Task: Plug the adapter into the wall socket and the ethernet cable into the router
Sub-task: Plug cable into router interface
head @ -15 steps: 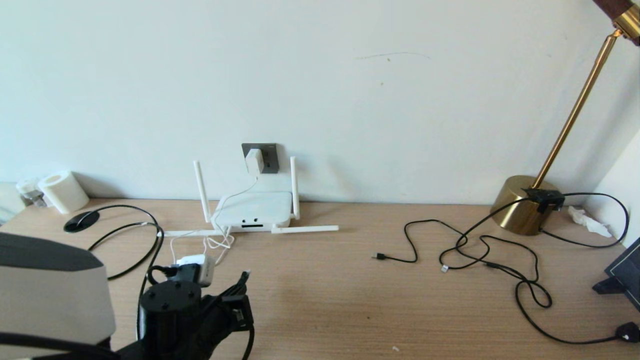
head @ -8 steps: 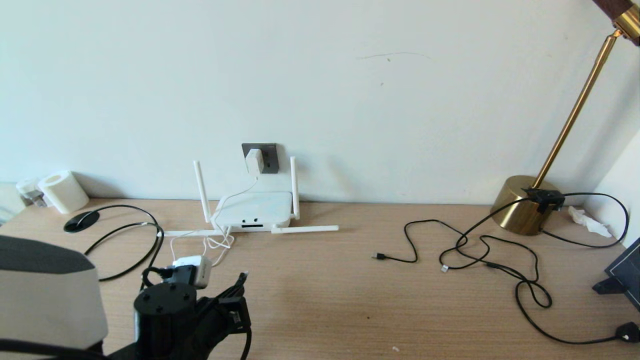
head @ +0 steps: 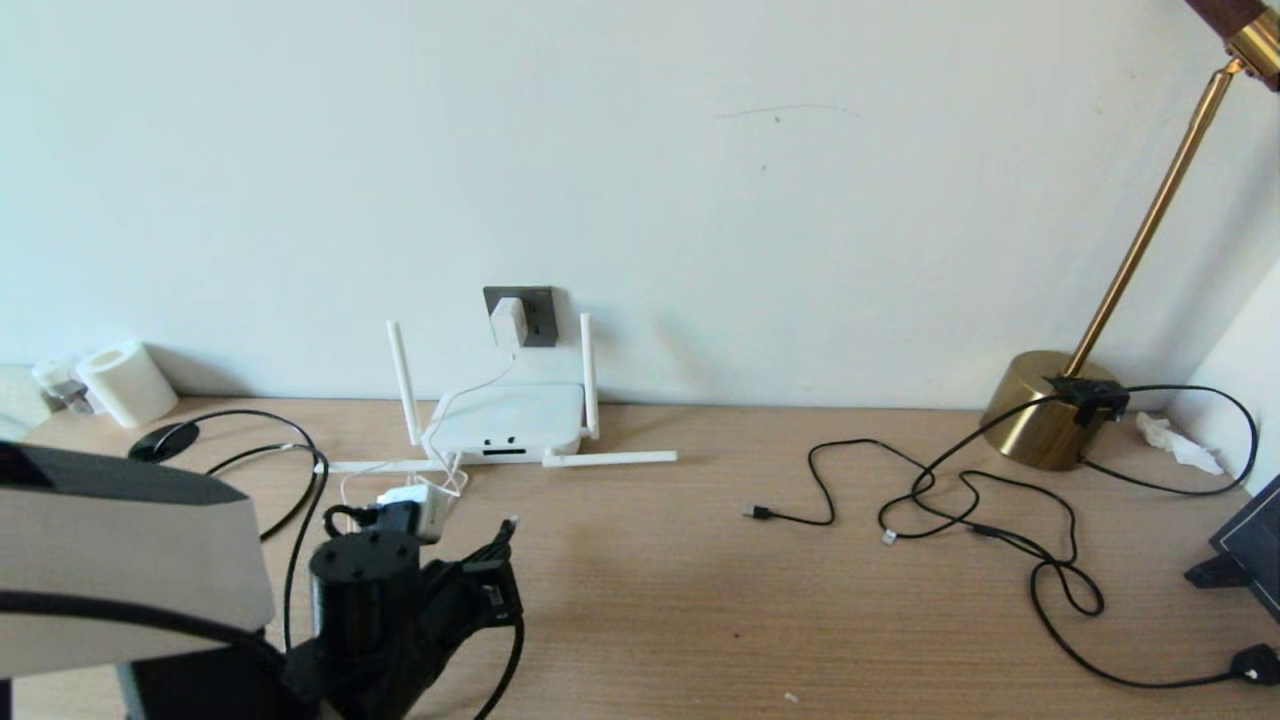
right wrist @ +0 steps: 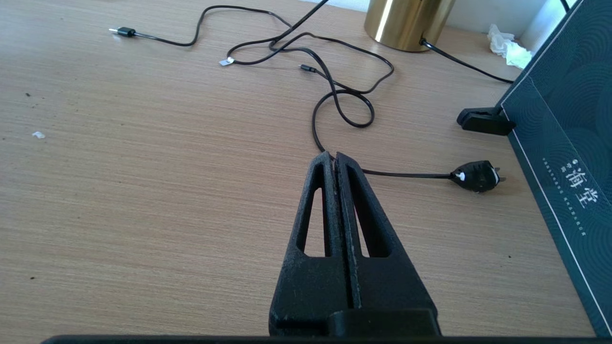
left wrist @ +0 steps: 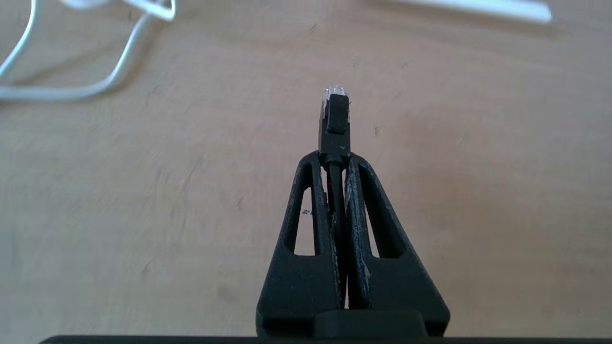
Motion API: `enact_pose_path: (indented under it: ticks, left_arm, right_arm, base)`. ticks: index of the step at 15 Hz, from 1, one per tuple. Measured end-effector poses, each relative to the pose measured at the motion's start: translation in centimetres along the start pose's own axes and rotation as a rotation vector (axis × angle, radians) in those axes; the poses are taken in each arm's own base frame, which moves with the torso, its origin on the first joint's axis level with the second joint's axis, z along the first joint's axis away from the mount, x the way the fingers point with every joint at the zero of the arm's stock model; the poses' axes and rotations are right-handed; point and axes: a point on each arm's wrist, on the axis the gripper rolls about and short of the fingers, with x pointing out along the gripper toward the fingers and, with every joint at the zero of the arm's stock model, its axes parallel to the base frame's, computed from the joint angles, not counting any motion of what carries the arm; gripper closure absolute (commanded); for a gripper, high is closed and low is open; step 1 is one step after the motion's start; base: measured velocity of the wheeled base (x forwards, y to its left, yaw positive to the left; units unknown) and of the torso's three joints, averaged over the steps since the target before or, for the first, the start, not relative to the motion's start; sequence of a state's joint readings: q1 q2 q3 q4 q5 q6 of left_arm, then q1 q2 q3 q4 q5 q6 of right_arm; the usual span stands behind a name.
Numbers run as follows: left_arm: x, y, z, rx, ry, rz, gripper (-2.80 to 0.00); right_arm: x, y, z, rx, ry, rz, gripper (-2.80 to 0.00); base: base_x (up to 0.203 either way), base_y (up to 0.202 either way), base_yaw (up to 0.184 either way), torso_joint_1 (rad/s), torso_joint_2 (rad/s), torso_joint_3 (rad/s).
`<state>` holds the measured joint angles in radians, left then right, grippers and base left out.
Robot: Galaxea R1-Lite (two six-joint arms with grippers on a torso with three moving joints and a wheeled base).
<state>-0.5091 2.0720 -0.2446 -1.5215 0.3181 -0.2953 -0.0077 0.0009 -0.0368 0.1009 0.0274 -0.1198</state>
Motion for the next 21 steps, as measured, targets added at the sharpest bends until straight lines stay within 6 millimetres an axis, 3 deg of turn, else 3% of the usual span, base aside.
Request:
enact_pose_path:
  ticks: [4,8,21]
  left_arm:
    - [2.4,0.2,0.5,0.029,-0.040,0.019,0.00]
    - [3.5,0.5,0.3,0.026,-0.043,0.023,0.00]
    - [3.6,1.0,-0.1,0.021,-0.029,0.047,0.00]
  right_arm:
    - [0.0,0.0,0.0,0.000,0.001,0.000,0.00]
    - [0.0,0.0,0.0,0.000,0.001,0.000,0.00]
    - [0.0,0.0,0.0,0.000,0.000,-0.001,0.00]
  base:
    - [0.000,0.000,0.000,0.000,0.00,0.000]
    - [0.000,0.000,0.000,0.000,0.00,0.000]
    - [0.000,0.000,0.000,0.000,0.00,0.000]
